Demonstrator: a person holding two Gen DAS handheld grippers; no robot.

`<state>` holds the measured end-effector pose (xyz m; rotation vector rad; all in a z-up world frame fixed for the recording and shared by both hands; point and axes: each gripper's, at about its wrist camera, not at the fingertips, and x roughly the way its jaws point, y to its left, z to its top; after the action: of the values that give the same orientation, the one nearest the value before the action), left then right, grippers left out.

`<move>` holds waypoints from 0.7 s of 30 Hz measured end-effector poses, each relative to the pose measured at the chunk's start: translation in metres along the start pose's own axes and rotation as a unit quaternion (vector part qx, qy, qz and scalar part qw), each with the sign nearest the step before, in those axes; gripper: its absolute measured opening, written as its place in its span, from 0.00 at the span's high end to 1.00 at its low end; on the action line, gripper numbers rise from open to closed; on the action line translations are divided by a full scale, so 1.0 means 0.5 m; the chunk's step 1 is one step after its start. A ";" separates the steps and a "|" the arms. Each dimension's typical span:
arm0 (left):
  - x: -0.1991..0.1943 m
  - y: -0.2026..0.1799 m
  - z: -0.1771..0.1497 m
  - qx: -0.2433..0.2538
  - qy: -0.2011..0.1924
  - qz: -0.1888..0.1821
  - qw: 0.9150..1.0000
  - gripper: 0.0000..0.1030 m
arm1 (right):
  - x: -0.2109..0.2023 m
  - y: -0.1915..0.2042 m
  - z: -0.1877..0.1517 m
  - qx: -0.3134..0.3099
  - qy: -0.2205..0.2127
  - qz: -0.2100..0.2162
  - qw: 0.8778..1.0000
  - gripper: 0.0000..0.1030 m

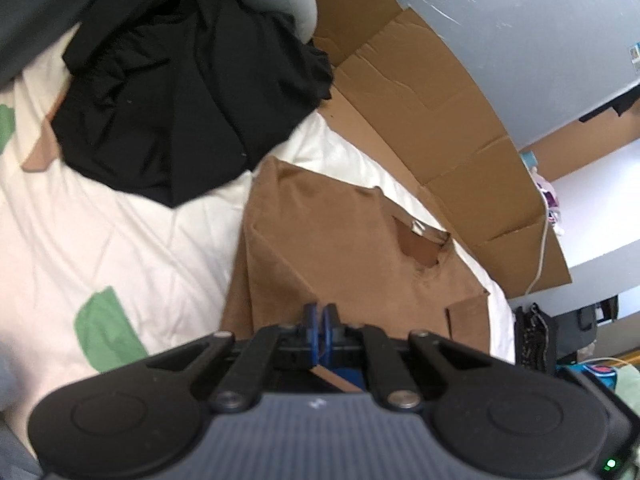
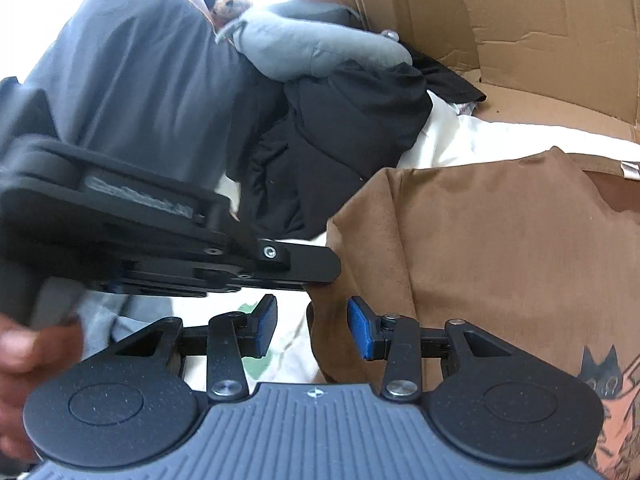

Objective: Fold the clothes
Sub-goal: 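Close the right tool on the shirt sleeve edge and fold it inward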

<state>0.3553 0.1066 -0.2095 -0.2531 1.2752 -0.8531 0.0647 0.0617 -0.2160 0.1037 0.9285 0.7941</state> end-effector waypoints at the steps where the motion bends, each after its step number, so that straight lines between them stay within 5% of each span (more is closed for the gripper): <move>1: 0.001 -0.003 0.001 -0.001 0.002 -0.004 1.000 0.97 | 0.004 -0.002 0.002 -0.003 0.000 -0.002 1.000 0.81; 3: 0.001 -0.011 0.002 0.002 0.004 -0.005 1.000 0.96 | 0.009 -0.006 0.003 -0.009 -0.003 -0.005 1.000 0.97; 5: 0.000 -0.023 0.005 0.016 0.004 -0.002 1.000 0.96 | 0.011 -0.015 0.006 -0.006 -0.004 -0.007 1.000 0.98; 10: 0.000 -0.033 0.037 0.048 -0.011 0.028 0.998 0.53 | 0.002 -0.052 0.016 0.015 -0.005 -0.006 1.000 0.98; 21: 0.066 -0.038 0.156 0.102 -0.024 0.101 0.989 0.53 | -0.028 -0.123 0.029 0.039 -0.017 -0.018 0.999 0.98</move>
<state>0.4193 0.0494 -0.1976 0.0179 1.1384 -0.7911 0.1056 0.0118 -0.2226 0.1683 0.9269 0.7207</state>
